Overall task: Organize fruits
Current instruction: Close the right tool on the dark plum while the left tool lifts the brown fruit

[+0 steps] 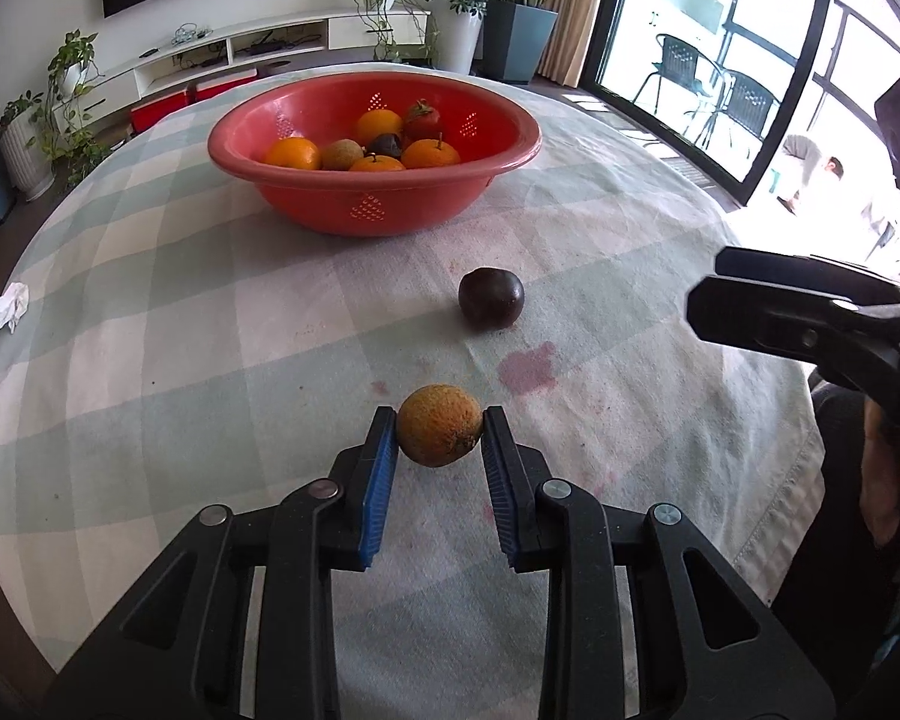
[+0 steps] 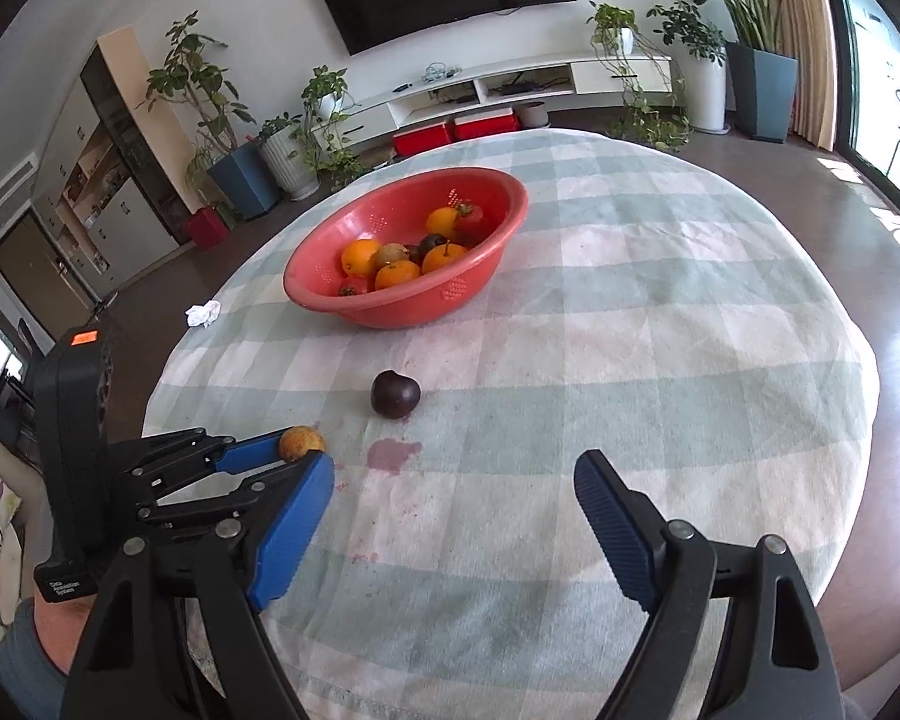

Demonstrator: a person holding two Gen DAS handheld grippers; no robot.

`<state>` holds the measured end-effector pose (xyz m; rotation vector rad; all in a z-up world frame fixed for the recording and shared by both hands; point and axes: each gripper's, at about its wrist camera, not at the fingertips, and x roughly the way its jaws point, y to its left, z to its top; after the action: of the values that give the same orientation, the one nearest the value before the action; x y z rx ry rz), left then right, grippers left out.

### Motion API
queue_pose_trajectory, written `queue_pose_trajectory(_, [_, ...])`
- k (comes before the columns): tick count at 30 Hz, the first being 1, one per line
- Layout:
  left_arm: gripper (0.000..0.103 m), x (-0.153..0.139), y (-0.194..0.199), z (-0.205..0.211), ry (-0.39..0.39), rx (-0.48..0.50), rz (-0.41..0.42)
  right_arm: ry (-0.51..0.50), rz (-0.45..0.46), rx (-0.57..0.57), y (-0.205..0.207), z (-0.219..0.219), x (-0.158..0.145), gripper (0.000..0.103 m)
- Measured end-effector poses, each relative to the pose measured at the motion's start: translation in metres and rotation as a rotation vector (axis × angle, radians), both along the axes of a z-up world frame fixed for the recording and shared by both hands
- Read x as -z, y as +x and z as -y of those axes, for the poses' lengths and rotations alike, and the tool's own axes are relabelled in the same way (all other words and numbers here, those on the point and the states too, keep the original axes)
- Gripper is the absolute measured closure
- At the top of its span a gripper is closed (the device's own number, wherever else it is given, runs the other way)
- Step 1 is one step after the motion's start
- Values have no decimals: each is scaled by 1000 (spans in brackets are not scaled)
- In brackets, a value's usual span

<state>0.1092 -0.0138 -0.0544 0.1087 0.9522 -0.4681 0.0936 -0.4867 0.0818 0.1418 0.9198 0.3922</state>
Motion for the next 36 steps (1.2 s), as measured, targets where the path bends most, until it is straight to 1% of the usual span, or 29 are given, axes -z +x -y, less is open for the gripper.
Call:
queue_pose_trajectory(3, [76,-2,-6,-10,-14,-17,2,-32,11,-90,17,-20,4,23])
queue_pose_trajectory(6, [76,-3,-9,-19,-26,-31,-1,-100,7,-159,33,-38,14,26])
queue_pose_trajectory(7, [76,-3,-10,-21,-30,-36,-1,-119,-4,-182,37,-44,19,27])
queue_pose_trajectory(8, [76,-3,-11,-23,-35,-39,-1,-134,-20,-201,42,-47,24,32])
queue_pose_trajectory(10, [76,-3,-11,-28,-48,-46,-3,-152,-38,-241,47,-54,30,35])
queue_pose_trajectory(14, [76,-2,-12,-32,-66,-45,-7,-191,-10,-311,50,-65,33,37])
queue_pose_trajectory(16, [76,-1,-12,-34,-74,-45,-8,-204,-13,-339,53,-69,36,41])
queue_pose_trajectory(20, [76,-1,-14,-37,-85,-48,-11,-241,-13,-383,59,-75,41,48])
queue_pose_trajectory(25, [76,2,-13,-38,-91,-49,-18,-299,-2,-440,61,-84,47,53])
queue_pose_trajectory(29, [76,5,-11,-37,-92,-47,-22,-302,8,-462,60,-85,46,58])
queue_pose_trajectory(36, [76,6,-10,-36,-90,-46,-22,-307,10,-454,61,-83,45,68])
